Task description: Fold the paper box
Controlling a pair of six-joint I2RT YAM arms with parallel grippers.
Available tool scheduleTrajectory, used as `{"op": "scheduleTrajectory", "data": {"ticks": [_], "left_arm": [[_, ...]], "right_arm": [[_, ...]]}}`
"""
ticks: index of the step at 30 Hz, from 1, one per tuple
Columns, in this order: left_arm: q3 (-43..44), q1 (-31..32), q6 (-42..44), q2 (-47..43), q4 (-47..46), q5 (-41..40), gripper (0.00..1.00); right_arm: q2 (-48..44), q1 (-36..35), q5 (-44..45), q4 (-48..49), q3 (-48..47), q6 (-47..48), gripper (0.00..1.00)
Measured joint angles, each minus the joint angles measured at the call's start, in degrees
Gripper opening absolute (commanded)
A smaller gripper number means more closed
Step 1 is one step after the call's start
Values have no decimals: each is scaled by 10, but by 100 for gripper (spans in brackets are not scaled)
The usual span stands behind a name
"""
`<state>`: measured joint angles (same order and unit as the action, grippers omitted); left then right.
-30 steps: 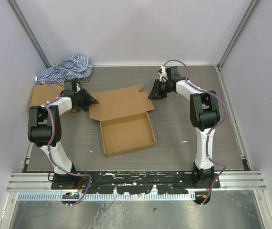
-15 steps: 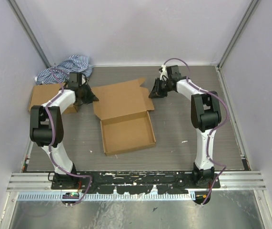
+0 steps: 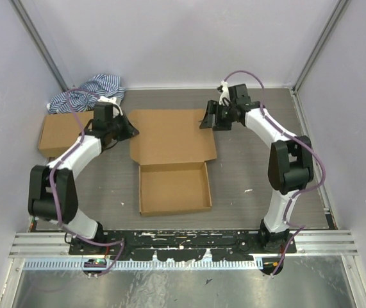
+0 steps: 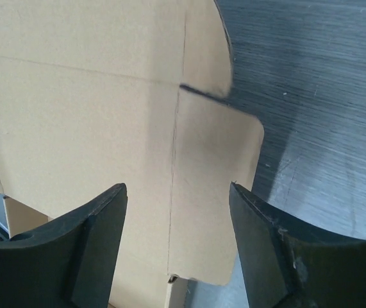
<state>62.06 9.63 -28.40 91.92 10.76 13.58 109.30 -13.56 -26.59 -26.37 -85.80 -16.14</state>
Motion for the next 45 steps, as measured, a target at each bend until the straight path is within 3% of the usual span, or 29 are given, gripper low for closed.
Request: {"op": "scheduleTrajectory", "data": {"ticks": [15,22,25,28,36,45], "left_arm": [[-233,30,82,-209,-359,91,0],[-321,33,80,-211,-597,132,4],[-345,41,65,-193,-737,160,0],[-361,47,61,-176,-816,175,0],[-376,61,81,-171,-876,224,0],[-377,68,99,-202,-883,250,0]], "right_arm": [[-233,-2,105,-146,-26,75,73],[-321,-2,136,-151,38,93,72],[-328,-2,135,-158,94,105,71],[-335,-2,135,-155,105,116,71],[-369,-2,167,-152,98,152,75],[-318,-1,153,-117,99,214,74]]}}
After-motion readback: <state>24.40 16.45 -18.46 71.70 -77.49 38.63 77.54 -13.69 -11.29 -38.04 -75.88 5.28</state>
